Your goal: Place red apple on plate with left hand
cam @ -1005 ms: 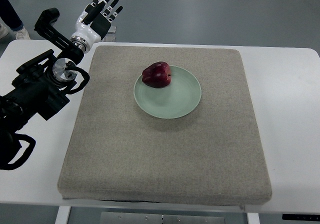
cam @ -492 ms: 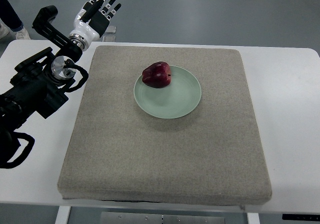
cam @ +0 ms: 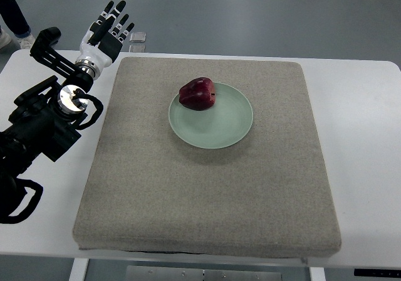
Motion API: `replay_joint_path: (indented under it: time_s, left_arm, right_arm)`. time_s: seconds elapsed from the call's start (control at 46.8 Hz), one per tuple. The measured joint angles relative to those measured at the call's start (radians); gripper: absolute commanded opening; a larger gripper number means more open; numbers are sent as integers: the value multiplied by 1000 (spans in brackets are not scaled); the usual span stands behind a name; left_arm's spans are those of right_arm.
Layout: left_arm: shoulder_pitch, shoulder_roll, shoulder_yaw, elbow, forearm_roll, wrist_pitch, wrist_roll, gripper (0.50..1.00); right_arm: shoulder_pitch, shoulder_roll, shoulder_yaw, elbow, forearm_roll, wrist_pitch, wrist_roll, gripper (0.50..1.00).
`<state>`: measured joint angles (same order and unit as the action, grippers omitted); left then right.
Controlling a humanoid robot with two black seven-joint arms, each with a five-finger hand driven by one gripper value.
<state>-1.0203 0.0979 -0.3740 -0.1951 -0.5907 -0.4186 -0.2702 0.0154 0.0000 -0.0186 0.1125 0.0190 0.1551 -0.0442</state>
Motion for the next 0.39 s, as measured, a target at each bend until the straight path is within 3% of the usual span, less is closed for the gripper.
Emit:
replay_joint_path:
  time_s: [0.385]
  left_arm:
    - [3,0,9,2,2,-11,0,992]
  right_arm:
    - [-14,0,-3,13,-5,7,6,930]
